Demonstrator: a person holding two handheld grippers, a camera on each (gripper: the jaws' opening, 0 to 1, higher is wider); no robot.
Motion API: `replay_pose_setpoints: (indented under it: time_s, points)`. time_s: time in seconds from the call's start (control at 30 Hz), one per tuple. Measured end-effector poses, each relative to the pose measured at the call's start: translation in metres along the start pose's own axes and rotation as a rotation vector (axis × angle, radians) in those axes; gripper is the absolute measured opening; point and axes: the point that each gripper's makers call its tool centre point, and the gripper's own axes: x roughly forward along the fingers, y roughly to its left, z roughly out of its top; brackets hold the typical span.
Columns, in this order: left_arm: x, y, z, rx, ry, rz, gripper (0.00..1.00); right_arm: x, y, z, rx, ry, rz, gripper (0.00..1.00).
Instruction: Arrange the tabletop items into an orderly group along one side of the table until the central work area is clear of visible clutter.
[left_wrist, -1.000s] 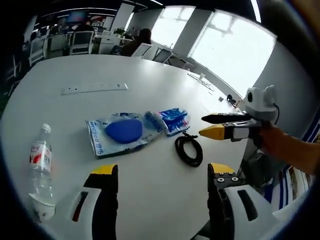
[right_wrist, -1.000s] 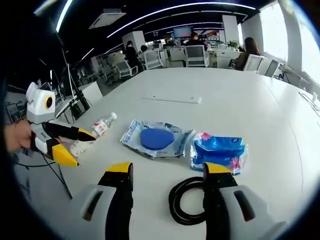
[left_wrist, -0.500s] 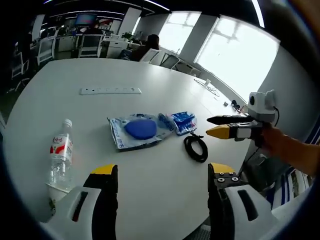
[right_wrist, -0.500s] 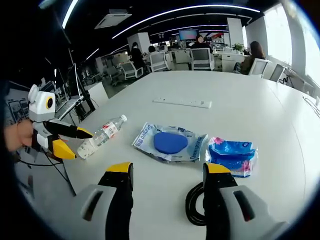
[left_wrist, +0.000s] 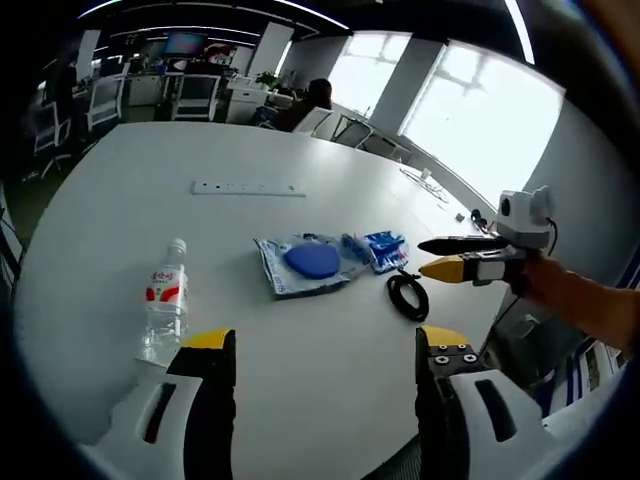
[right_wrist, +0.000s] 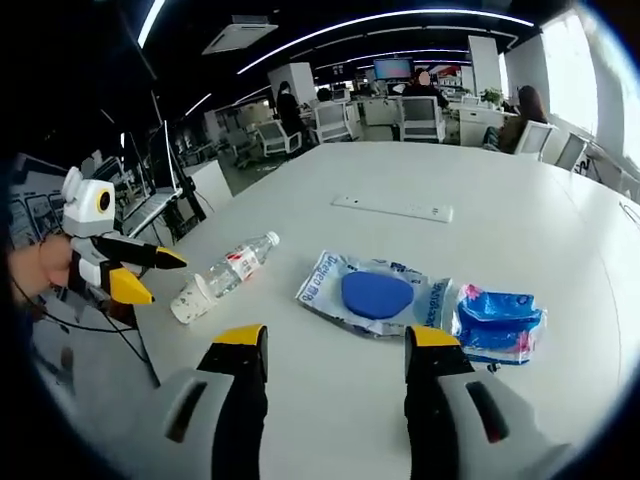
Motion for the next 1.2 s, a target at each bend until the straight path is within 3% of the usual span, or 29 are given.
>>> replay_pose_setpoints:
  time_s: [0.4, 0.83, 1.2]
  points:
    - [-0.032, 0.044, -0.003, -0.030, -0.016, 0.031, 0.74, 0.035, 0.045, 0.014, -0.006, 0.013, 0.075, 0.53]
    - [-0.060, 0.089, -0.003, -0.076, -0.041, 0.062, 0.73, 0.086, 0.092, 0.034, 0.056, 0.011, 0.193, 0.50]
    - [-0.074, 0.115, -0.003, -0.122, -0.067, 0.060, 0.74, 0.129, 0.123, 0.042, 0.038, 0.070, 0.295, 0.49]
